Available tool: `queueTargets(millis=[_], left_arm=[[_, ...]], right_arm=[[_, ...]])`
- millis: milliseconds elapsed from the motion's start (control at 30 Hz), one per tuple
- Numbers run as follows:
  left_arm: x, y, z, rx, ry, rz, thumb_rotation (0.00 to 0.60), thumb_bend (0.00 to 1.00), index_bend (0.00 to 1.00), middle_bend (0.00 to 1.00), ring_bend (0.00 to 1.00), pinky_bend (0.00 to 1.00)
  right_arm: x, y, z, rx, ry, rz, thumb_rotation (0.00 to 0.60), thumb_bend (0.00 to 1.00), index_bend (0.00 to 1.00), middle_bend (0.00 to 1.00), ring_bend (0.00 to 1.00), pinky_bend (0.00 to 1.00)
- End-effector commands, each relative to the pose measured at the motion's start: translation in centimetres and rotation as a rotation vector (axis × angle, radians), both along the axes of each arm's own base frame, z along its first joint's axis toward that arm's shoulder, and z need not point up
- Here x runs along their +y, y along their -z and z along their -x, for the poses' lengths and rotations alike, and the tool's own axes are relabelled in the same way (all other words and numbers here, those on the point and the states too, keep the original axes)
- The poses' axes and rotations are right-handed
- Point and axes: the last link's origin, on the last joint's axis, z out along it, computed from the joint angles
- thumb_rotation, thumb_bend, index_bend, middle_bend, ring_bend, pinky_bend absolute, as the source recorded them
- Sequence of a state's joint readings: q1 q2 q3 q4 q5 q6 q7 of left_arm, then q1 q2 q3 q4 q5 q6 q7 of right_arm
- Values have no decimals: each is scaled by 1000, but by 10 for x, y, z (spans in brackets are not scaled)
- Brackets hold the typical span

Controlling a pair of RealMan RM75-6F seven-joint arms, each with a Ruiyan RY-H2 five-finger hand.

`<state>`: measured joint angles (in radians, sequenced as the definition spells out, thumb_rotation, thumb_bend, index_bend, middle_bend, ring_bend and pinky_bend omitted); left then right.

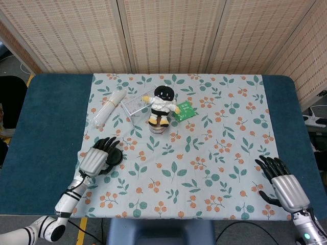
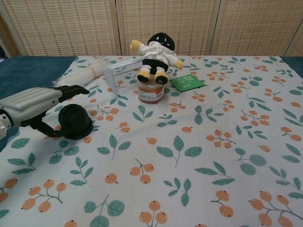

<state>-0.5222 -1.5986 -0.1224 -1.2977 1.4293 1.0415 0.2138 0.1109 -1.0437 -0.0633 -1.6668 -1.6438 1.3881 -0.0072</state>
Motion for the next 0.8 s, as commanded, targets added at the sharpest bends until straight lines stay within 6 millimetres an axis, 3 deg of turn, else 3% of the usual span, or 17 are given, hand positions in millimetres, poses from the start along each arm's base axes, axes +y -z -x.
queueTargets(millis=[33,167,433,600,800], left_arm=[[1,2,1,20,-6,28,600,358,53,87,83,105],[2,5,1,58,-7,45,600,367,148,141,101,101],[5,7,0,51,2,8,600,484,360,358,277,164],[3,5,-2,22,2,12,600,562,391,392,310,190],[-1,-4,-12,-50,25,7,600,579,389,393,312,207]], right_arm=[[0,-1,0,0,2,2,600,185,0,0,0,0],[-1,0,1,3,4,0,600,185,0,0,0,0],[-1,0,1,8,7,-3,600,185,0,0,0,0],[-1,2,1,13,10,-6,600,185,0,0,0,0],[-1,3,1,17,13,-7,600,185,0,0,0,0]])
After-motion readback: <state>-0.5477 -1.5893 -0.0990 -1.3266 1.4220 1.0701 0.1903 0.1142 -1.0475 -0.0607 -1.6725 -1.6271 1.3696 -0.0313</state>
